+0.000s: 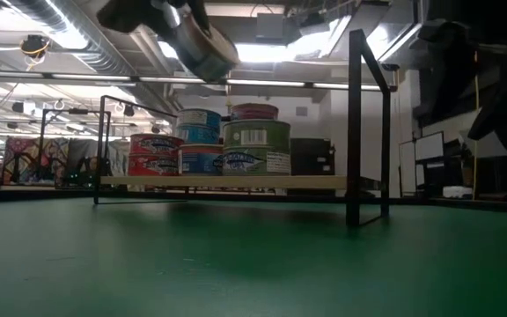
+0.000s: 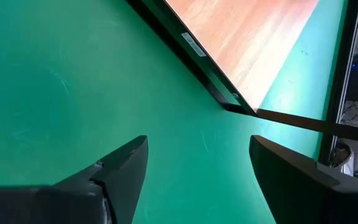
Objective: Stack canned seafood by type on shelf
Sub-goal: Stack the blue and pink tuna can on top of the blue and pink tuna can on the shelf
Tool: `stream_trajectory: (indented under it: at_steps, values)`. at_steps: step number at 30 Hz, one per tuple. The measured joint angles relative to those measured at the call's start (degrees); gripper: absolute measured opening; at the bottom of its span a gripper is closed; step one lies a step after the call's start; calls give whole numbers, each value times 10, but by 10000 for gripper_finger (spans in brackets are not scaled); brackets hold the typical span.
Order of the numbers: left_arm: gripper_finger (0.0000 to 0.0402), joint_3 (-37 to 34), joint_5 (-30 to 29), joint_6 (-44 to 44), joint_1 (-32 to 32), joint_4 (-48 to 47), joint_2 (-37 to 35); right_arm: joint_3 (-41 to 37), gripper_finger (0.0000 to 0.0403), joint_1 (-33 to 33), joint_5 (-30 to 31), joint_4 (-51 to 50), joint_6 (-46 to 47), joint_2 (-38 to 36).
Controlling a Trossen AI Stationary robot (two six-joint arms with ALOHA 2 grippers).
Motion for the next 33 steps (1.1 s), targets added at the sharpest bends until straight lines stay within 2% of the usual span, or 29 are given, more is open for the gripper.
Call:
stream_trajectory:
  at_steps: [10, 19, 24, 28, 33]
  values:
    - [193, -105, 21, 7, 34, 127, -19, 0, 280, 0, 0, -10, 0, 0]
    - [190, -223, 13, -28, 53, 233, -103, 0, 280, 0, 0, -10, 1, 0]
    - [190, -299, -33, -93, 31, 311, -132, 0, 280, 0, 0, -10, 0, 0]
    - [190, -361, -78, -135, -1, 441, -132, 0, 280, 0, 0, -7, 0, 0]
    - [190, -429, -176, -170, -39, 556, -128, 0, 280, 0, 0, -3, 0, 0]
